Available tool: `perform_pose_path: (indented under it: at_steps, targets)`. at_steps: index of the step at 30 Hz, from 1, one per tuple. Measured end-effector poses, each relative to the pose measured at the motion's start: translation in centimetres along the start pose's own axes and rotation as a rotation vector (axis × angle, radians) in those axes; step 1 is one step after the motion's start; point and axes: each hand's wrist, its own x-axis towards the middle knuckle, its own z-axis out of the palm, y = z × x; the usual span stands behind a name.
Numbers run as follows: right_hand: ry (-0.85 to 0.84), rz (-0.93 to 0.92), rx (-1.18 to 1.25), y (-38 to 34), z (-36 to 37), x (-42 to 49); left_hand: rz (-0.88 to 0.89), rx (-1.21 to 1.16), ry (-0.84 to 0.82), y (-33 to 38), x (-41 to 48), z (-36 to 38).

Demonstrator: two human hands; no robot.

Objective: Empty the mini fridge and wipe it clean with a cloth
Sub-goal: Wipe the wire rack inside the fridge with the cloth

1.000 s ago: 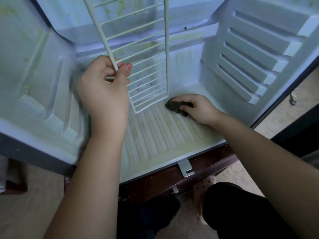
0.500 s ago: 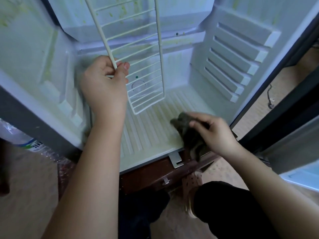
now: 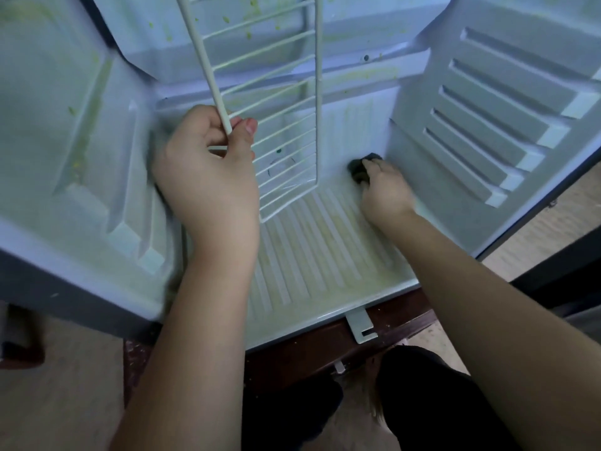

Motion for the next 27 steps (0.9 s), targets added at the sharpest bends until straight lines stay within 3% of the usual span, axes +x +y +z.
perform_pose_path:
  at_steps: [10, 18, 27]
  targets:
    - [0.006, -0.266, 0.06, -2.3, 1.6, -1.7, 0.156, 0.049, 0.128, 0.6, 0.6, 0.2]
    - [-0.255, -0.623, 0.222, -9.4, 3.6, -3.6, 0.102, -0.006, 0.09, 0.2, 1.2, 0.3]
    - [-0.435, -0.686, 0.346, -13.0, 3.7, -6.1, 0.076, -0.101, 0.034, 0.1, 1.5, 0.4]
